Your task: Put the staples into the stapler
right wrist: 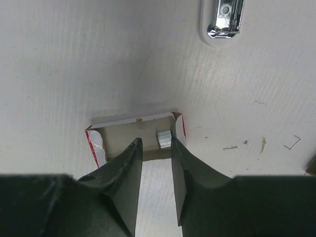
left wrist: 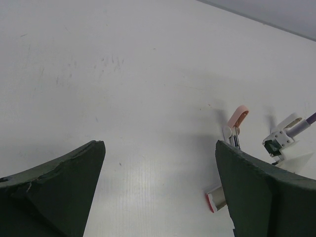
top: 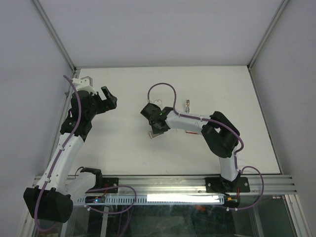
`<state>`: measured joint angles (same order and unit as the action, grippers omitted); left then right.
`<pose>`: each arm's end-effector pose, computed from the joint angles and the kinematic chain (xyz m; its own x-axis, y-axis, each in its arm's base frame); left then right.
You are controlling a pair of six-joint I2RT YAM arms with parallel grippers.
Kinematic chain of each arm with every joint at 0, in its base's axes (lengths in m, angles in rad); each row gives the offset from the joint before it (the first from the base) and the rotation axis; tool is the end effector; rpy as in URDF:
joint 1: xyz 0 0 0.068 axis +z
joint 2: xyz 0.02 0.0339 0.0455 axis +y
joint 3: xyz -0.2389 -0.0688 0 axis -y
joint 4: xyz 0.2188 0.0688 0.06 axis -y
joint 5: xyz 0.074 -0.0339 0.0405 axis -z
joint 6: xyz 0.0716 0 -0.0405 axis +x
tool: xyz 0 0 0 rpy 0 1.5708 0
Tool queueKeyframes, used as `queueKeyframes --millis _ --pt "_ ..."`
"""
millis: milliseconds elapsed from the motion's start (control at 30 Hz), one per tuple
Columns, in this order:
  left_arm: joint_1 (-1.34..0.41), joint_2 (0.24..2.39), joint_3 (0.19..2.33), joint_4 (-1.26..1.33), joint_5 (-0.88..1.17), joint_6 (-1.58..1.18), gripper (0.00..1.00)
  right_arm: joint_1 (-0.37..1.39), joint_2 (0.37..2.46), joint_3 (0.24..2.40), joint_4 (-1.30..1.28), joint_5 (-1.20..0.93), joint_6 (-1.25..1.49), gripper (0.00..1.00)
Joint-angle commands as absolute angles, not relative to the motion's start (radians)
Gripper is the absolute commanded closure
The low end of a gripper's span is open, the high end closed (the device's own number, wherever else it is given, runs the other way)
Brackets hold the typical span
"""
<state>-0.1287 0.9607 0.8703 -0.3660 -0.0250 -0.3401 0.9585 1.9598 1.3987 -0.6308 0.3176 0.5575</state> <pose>0.2354 -0.0287 0.2851 -0.4474 -0.2784 -0.8499 -0.0458 0.9562 -0.2891 0.2369 0.2984 0.1370 -0.8293 -0.3063 -0.4674 -0.3208 0.9458 -0.0505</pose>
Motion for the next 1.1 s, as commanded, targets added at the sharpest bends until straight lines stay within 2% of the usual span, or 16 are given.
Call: queueKeyframes --millis 0,367,600,633,667,900,1067 --pt "-0.114 0.933 0.874 -0.318 -0.018 -0.341 0.01 0.963 1.970 1.436 -0.630 0.379 0.558 0.67" --pt "-0.115 0.947 0.874 -0.318 0.003 -0.345 0.01 0.963 1.987 1.421 -0.637 0.410 0.553 0.69" --pt "-0.115 0.946 0.873 -0.318 0.000 -0.345 0.01 0.963 1.979 1.420 -0.634 0.410 0.550 0.83" --pt "-0.115 0.945 0.873 -0.318 0.001 -0.346 0.01 0.963 1.978 1.421 -0.634 0.410 0.549 0.90" --pt "-0.115 0.945 0.873 -0.318 0.001 -0.345 0.01 0.963 1.980 1.421 -0.634 0.410 0.548 0.91" --pt "-0.115 0.943 0.873 -0.318 0.004 -0.347 0.01 0.958 1.982 1.419 -0.624 0.391 0.544 1.00" --pt "-0.115 0.938 0.872 -0.314 0.008 -0.344 0.01 0.932 1.910 1.394 -0.566 0.312 0.529 1.00"
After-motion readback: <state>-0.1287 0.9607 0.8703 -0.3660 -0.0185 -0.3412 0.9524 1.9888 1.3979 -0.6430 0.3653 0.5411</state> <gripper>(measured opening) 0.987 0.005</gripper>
